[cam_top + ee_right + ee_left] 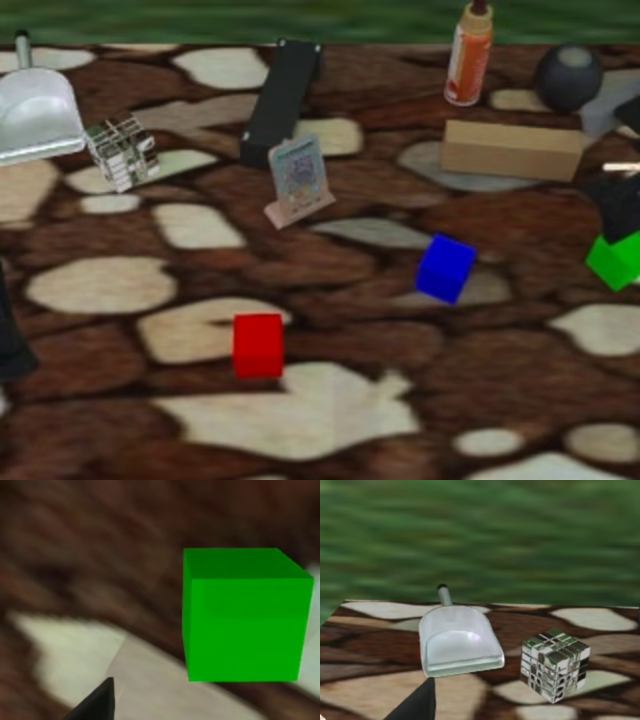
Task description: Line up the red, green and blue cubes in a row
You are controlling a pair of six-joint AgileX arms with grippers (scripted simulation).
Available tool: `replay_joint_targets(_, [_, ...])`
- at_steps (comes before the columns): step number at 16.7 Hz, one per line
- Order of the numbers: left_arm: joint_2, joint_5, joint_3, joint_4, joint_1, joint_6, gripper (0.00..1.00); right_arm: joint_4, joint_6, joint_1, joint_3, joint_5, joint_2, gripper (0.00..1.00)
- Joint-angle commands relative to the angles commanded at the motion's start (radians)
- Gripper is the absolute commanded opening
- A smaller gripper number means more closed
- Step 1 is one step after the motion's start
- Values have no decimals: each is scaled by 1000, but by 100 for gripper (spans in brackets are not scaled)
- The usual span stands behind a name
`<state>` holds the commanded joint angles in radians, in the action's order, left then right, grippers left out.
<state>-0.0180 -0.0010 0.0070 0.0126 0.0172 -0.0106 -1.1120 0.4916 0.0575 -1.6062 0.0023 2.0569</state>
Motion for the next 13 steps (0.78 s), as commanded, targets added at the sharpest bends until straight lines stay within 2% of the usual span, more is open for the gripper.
replay_joint_targets(8, [18,1,-7,-13,3,11,100,12,5,-3,1,0,20,100])
replay_joint_targets(13, [18,1,-7,-13,3,11,100,190,2,1,105,0,87,100])
